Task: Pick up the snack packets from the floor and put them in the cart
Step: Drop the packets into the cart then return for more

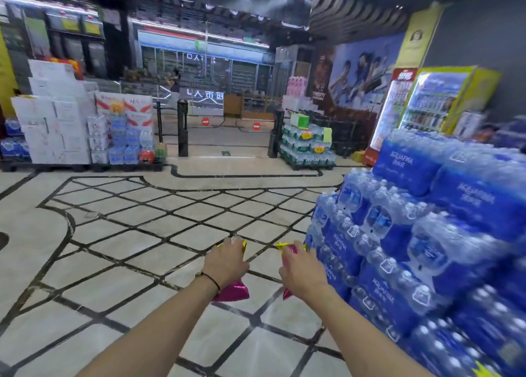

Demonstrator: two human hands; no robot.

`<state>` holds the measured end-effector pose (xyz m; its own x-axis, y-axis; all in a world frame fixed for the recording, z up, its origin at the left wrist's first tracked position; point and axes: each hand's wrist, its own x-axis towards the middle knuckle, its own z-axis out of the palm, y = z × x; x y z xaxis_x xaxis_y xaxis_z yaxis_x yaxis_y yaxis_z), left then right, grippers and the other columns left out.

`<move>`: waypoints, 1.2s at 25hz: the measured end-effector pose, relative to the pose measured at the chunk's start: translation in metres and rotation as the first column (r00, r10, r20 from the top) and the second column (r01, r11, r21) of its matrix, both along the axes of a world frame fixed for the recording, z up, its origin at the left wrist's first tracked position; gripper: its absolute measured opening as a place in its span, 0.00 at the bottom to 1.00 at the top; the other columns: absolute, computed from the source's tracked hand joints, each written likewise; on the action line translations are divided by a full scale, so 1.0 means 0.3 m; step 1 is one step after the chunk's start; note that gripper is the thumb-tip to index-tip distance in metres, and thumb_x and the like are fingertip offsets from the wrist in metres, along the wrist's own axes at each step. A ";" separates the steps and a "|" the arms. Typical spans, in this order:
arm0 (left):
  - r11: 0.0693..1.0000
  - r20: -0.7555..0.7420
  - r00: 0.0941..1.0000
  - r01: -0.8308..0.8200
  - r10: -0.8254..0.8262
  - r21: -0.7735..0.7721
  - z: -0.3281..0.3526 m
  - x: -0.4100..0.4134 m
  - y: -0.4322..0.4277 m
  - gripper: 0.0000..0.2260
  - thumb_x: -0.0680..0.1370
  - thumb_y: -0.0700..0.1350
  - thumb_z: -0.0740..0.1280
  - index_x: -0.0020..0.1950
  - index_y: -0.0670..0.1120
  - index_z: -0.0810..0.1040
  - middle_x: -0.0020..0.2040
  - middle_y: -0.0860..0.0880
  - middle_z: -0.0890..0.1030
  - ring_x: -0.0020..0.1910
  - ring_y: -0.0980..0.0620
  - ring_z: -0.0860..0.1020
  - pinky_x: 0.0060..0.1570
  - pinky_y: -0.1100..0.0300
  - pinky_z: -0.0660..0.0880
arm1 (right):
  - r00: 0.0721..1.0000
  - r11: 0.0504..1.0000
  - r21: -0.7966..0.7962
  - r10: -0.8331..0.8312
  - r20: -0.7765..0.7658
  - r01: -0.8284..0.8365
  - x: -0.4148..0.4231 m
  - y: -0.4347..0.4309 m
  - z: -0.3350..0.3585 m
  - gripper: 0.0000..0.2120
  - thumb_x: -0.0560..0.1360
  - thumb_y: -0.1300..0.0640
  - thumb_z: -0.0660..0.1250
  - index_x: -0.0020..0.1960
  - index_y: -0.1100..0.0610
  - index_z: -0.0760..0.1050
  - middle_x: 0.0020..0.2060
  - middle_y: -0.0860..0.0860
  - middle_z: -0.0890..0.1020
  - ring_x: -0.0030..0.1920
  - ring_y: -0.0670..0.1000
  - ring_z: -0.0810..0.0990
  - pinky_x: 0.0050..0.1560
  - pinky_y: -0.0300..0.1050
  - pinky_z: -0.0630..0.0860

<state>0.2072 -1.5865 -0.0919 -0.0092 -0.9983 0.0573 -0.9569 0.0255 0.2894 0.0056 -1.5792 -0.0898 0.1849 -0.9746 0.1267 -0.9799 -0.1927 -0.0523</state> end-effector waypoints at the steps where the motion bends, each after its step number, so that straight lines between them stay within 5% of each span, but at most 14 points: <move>1: 0.999 0.004 0.999 0.032 -0.032 -0.005 0.010 -0.018 0.012 0.18 0.75 0.53 0.66 0.62 0.48 0.69 0.59 0.44 0.72 0.58 0.38 0.76 0.52 0.49 0.73 | 0.999 0.999 -0.004 -0.043 0.002 0.043 -0.017 0.041 0.009 0.20 0.77 0.53 0.59 0.68 0.52 0.66 0.68 0.53 0.66 0.63 0.64 0.66 0.54 0.58 0.76; 15: 0.827 -0.039 0.826 0.561 -0.562 -0.050 0.048 -0.748 0.367 0.15 0.75 0.52 0.65 0.59 0.48 0.69 0.59 0.45 0.72 0.57 0.38 0.77 0.50 0.49 0.72 | 0.809 0.810 -0.004 -0.587 -0.039 0.587 -0.614 0.751 0.062 0.21 0.78 0.51 0.58 0.70 0.53 0.66 0.70 0.53 0.65 0.67 0.64 0.64 0.57 0.58 0.75; 30: 0.391 0.045 0.391 0.920 -0.919 0.001 -0.006 -1.598 1.512 0.19 0.79 0.52 0.64 0.66 0.45 0.68 0.67 0.41 0.70 0.57 0.37 0.77 0.46 0.49 0.72 | 0.399 0.399 -0.002 -0.917 0.024 0.917 -1.156 2.079 0.020 0.22 0.77 0.49 0.60 0.70 0.50 0.66 0.69 0.54 0.66 0.66 0.64 0.66 0.58 0.58 0.75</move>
